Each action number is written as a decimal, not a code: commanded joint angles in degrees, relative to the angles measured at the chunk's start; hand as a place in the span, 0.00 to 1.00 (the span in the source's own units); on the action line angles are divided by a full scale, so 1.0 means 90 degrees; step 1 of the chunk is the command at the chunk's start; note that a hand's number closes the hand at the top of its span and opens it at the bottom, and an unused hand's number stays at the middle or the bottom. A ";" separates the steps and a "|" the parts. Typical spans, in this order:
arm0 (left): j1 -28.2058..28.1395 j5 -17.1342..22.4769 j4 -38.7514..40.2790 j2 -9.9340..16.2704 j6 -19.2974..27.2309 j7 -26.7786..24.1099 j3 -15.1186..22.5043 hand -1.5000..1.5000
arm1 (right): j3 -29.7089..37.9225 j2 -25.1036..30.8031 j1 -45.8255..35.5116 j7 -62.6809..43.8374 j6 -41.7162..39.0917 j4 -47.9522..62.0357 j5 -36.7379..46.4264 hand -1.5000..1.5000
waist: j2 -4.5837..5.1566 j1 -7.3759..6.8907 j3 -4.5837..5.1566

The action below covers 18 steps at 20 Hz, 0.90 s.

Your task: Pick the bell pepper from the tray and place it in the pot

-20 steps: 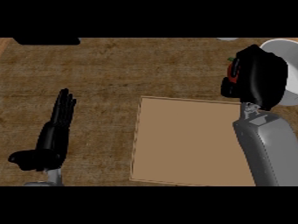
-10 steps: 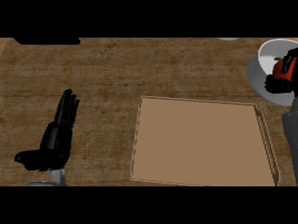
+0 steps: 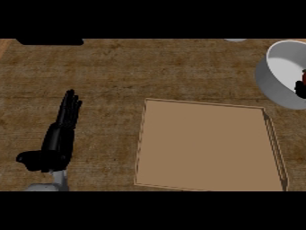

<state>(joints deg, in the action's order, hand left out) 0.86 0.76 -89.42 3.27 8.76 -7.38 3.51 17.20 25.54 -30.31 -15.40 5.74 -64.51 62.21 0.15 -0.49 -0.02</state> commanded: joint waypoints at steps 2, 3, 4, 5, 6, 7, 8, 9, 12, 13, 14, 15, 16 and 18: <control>-0.0030 -0.0030 -0.0162 -0.0003 -0.0027 0.0084 0.0042 0.50 | 0.0268 0.0363 -0.0476 0.0689 0.0316 0.1899 -0.0128 1.00 | 0.0022 -0.0076 -0.0004; -0.0194 -0.0043 -0.0243 0.0018 -0.0041 0.0083 0.0049 0.50 | 0.0366 0.0485 -0.0408 0.0656 0.0161 0.1867 -0.0232 1.00 | 0.0007 -0.0040 -0.0002; -0.0212 -0.0142 -0.0609 -0.0108 0.0101 0.0409 0.0269 0.50 | 0.0470 0.0401 -0.0324 0.0719 0.0625 0.2398 -0.0134 1.00 | 0.0028 -0.0110 -0.0010; -0.0105 0.0084 -0.0103 0.0087 -0.0125 -0.0094 -0.0126 0.50 | 0.0530 0.0495 -0.0418 0.0893 0.0656 0.2738 -0.0193 1.00 | 0.0038 -0.0092 -0.0006; -0.0232 0.0007 -0.0555 0.0107 -0.0105 0.0299 0.0059 0.50 | 0.0713 0.0474 -0.0224 0.0784 0.0199 0.2488 -0.0537 1.00 | 0.0009 -0.0052 -0.0007; -0.0016 -0.0018 -0.0026 -0.0088 -0.0065 0.0002 0.0097 0.50 | 0.0631 0.0560 -0.0587 0.0323 0.0274 0.3018 -0.0164 1.00 | 0.0057 -0.0112 -0.0006; -0.0007 0.0191 -0.0152 0.0063 -0.0172 0.0111 -0.0128 0.50 | 0.0641 0.0786 -0.0494 0.0356 -0.0074 0.3124 -0.0179 1.00 | 0.0051 -0.0109 -0.0005; -0.0136 -0.0011 0.0092 -0.0088 -0.0083 -0.0223 0.0047 0.50 | 0.0711 0.0443 -0.0358 0.0031 0.0383 0.3223 -0.0145 0.00 | 0.0056 -0.0093 -0.0005; -0.0018 -0.0108 -0.0030 -0.0073 0.0009 -0.0049 0.0053 0.50 | 0.0916 0.0716 -0.0712 0.1020 0.0116 0.4029 -0.0599 0.00 | 0.0043 -0.0109 -0.0011; -0.0049 0.0045 -0.0003 0.0032 -0.0179 -0.0079 -0.0042 0.50 | 0.0951 0.0677 -0.0775 0.1235 0.0050 0.3991 -0.0760 0.00 | 0.0028 -0.0080 -0.0008; 0.0163 0.0026 0.0000 0.0010 -0.0075 0.0120 -0.0087 0.50 | 0.1152 0.0736 -0.0813 0.1618 -0.0175 0.3696 -0.1131 0.00 | 0.0016 -0.0035 -0.0008; -0.0019 0.0002 -0.0037 -0.0112 0.0020 -0.0022 -0.0046 0.50 | 0.1226 0.0585 -0.0570 0.1795 0.0173 0.3563 -0.1247 0.00 | 0.0002 -0.0007 -0.0005; -0.0132 -0.0089 -0.0206 -0.0179 0.0013 -0.0043 0.0161 0.50 | 0.1530 0.0366 -0.0586 0.2127 0.0698 0.3744 -0.1498 0.00 | 0.0037 -0.0098 -0.0023; -0.0116 -0.0047 0.0004 -0.0079 -0.0036 -0.0156 0.0008 0.50 | 0.2008 0.0355 -0.0597 0.2651 0.0794 0.3454 -0.2119 0.00 | 0.0023 0.0000 -0.0022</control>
<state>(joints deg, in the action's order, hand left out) 0.36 0.63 -90.38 2.81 8.30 -7.35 3.62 29.84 29.90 -35.75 0.57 9.86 -33.19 50.16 0.25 -0.92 -0.03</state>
